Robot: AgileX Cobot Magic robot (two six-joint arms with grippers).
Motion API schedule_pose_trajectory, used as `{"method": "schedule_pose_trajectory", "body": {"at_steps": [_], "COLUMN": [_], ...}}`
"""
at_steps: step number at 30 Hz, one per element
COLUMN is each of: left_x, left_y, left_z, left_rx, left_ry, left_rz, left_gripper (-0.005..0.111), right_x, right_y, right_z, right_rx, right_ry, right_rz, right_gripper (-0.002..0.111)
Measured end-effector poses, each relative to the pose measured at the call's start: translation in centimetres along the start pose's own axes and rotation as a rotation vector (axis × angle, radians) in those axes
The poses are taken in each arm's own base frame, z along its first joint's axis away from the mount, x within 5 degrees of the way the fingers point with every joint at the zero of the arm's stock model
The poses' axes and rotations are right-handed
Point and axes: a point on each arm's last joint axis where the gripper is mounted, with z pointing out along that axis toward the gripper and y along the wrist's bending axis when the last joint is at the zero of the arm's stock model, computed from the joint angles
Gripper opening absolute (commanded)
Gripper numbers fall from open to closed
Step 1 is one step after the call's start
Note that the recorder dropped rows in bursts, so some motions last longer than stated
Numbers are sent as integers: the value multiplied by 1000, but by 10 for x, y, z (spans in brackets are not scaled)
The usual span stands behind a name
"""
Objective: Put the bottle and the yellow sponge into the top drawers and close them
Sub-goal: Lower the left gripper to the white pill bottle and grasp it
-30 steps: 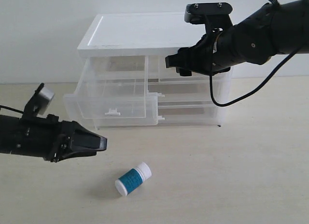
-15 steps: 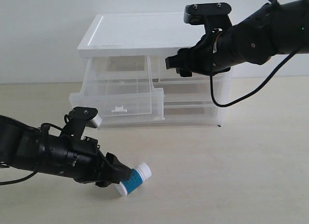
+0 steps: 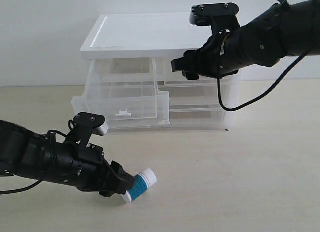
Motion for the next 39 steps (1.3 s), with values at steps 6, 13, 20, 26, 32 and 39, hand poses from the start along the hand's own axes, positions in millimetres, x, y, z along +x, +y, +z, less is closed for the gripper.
{"method": "schedule_pose_trajectory", "body": {"at_steps": [6,13,20,26,32,39], "left_x": [11,12,3,-1,-9,-10], "left_y": [0,-6,-8,-10,-26,-29], "left_z": [0,-6,-7,-7,-1,5], "left_rx": [2,35,40,38,16,-14], "left_ry": [29,16,-11,-20,-21,-5], "left_rz": [-18,-16,11,39,114,133], "left_gripper": [49,49,49,49,49,49], "right_x": [0,0,0,0,0,1], "right_y": [0,0,0,0,0,-1], "right_z": [0,0,0,0,0,1], "right_rx": [1,2,2,3,3,7], "right_ry": [2,4,5,7,7,14], "right_rz": [-11,-19,-19,-19,-19,-23], "right_gripper": [59,59,59,59,59,59]}}
